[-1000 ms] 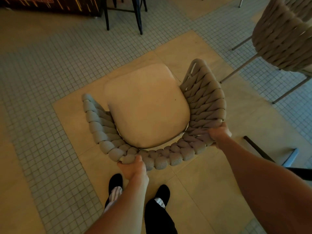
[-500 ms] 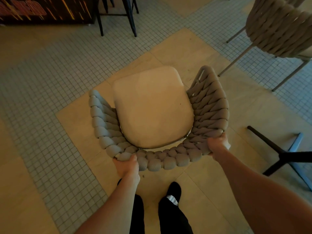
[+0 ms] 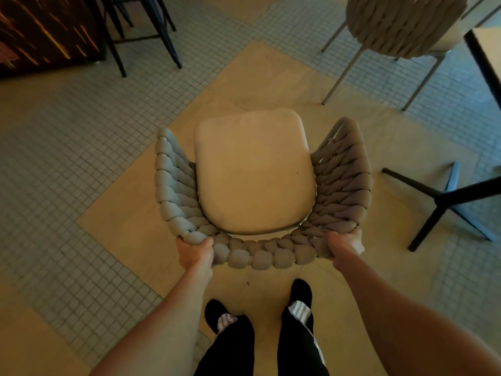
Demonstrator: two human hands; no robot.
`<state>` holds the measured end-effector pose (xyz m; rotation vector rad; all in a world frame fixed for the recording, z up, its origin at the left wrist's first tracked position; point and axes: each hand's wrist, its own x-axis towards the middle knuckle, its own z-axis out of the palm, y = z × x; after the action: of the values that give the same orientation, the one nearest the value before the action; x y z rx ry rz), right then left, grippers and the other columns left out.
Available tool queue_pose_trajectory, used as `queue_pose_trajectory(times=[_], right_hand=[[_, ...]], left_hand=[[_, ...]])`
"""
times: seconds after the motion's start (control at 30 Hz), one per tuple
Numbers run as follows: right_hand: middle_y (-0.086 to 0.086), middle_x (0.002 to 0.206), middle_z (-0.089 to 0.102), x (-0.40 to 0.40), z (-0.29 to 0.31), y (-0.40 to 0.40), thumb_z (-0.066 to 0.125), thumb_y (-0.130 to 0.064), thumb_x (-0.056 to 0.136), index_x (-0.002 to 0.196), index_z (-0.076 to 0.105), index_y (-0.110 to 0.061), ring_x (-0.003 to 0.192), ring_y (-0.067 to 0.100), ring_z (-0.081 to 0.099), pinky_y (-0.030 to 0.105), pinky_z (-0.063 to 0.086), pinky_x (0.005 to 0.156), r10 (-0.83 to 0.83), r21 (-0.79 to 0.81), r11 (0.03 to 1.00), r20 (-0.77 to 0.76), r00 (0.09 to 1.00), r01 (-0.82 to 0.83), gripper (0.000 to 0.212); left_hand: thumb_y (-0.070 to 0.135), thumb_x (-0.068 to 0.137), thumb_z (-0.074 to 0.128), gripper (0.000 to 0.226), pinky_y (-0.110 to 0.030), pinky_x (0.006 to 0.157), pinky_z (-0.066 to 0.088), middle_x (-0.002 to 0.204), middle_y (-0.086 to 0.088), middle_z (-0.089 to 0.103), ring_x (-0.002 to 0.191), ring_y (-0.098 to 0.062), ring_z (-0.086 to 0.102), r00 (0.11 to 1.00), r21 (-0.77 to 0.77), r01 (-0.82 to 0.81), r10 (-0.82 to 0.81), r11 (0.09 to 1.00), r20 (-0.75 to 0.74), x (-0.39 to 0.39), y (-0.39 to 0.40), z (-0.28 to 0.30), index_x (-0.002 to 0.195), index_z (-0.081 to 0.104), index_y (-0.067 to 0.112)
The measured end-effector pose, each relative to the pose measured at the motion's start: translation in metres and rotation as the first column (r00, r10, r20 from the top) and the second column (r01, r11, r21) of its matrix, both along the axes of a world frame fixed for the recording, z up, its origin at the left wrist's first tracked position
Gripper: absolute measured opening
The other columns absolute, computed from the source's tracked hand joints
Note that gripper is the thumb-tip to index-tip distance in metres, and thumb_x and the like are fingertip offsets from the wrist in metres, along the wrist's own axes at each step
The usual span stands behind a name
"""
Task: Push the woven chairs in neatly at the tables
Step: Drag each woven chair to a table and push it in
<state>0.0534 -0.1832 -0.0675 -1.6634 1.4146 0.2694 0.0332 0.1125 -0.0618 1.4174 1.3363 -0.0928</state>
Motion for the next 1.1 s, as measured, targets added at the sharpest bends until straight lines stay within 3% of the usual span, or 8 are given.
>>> queue_pose_trajectory(times=[0.13, 0.3, 0.43, 0.6, 0.7, 0.97, 1.1], right_hand=[[0.014, 0.117, 0.058, -0.014, -0.001, 0.014, 0.074, -0.019, 0.088, 0.117, 0.047, -0.022, 0.102, 0.036, 0.063, 0.057, 0.062, 0.073, -0.101, 0.007, 0.995, 0.019, 0.995, 0.101, 0.039], [0.014, 0.117, 0.06, -0.026, 0.001, 0.031, 0.077, -0.022, 0.086, 0.118, 0.048, -0.022, 0.101, 0.036, 0.065, 0.058, 0.062, 0.071, -0.174, 0.017, 0.985, 0.011, 0.985, 0.174, 0.043], [0.013, 0.115, 0.06, -0.031, 0.002, 0.046, 0.077, -0.022, 0.086, 0.116, 0.048, -0.022, 0.098, 0.034, 0.066, 0.054, 0.063, 0.067, -0.259, 0.04, 0.965, 0.025, 0.966, 0.257, 0.042], [0.014, 0.116, 0.06, -0.034, 0.006, 0.068, 0.075, -0.021, 0.088, 0.123, 0.047, -0.021, 0.101, 0.036, 0.066, 0.055, 0.063, 0.069, -0.357, 0.062, 0.933, 0.022, 0.934, 0.355, 0.045], [0.016, 0.118, 0.057, -0.037, 0.008, 0.08, 0.073, -0.019, 0.09, 0.122, 0.045, -0.02, 0.103, 0.037, 0.064, 0.057, 0.063, 0.073, -0.418, 0.07, 0.906, 0.003, 0.908, 0.417, 0.043], [0.018, 0.114, 0.054, -0.043, 0.011, 0.122, 0.067, -0.016, 0.092, 0.126, 0.043, -0.017, 0.096, 0.036, 0.06, 0.054, 0.063, 0.074, -0.535, 0.026, 0.843, -0.069, 0.842, 0.538, 0.042], [0.017, 0.114, 0.052, -0.044, 0.013, 0.146, 0.067, -0.015, 0.093, 0.131, 0.043, -0.015, 0.097, 0.035, 0.057, 0.05, 0.061, 0.074, -0.602, 0.031, 0.796, -0.066, 0.796, 0.605, 0.045]], left_hand=[[0.009, 0.087, 0.074, 0.069, -0.041, 0.075, 0.054, 0.128, -0.008, 0.058, 0.106, -0.031, 0.058, 0.997, -0.012, 0.073, -0.073, 0.997, 0.013, 0.01, 0.012, 0.003, 0.145, 0.042, 0.025], [0.009, 0.083, 0.077, 0.068, -0.033, 0.075, 0.053, 0.131, -0.006, 0.061, 0.102, -0.025, 0.06, 0.985, -0.012, 0.168, -0.167, 0.986, 0.037, 0.027, 0.027, 0.004, 0.141, 0.046, 0.026], [0.01, 0.084, 0.076, 0.072, -0.038, 0.081, 0.055, 0.131, -0.005, 0.06, 0.109, -0.028, 0.061, 0.966, 0.013, 0.256, -0.256, 0.967, 0.023, 0.047, 0.038, 0.007, 0.144, 0.042, 0.027], [0.009, 0.083, 0.076, 0.07, -0.035, 0.08, 0.052, 0.128, -0.006, 0.06, 0.097, -0.022, 0.057, 0.931, 0.03, 0.364, -0.365, 0.931, 0.031, 0.075, 0.05, 0.006, 0.143, 0.044, 0.026], [0.009, 0.083, 0.076, 0.07, -0.035, 0.086, 0.051, 0.131, -0.009, 0.061, 0.1, -0.024, 0.058, 0.899, 0.042, 0.436, -0.437, 0.899, 0.025, 0.093, 0.057, 0.009, 0.144, 0.045, 0.025], [0.01, 0.085, 0.074, 0.071, -0.033, 0.085, 0.049, 0.131, -0.011, 0.06, 0.106, -0.028, 0.059, 0.803, 0.048, 0.595, -0.596, 0.802, -0.005, 0.131, 0.075, 0.014, 0.146, 0.042, 0.025], [0.011, 0.083, 0.075, 0.07, -0.04, 0.092, 0.053, 0.131, -0.012, 0.06, 0.104, -0.028, 0.06, 0.758, 0.045, 0.652, -0.653, 0.757, -0.009, 0.15, 0.086, 0.012, 0.145, 0.044, 0.025]])
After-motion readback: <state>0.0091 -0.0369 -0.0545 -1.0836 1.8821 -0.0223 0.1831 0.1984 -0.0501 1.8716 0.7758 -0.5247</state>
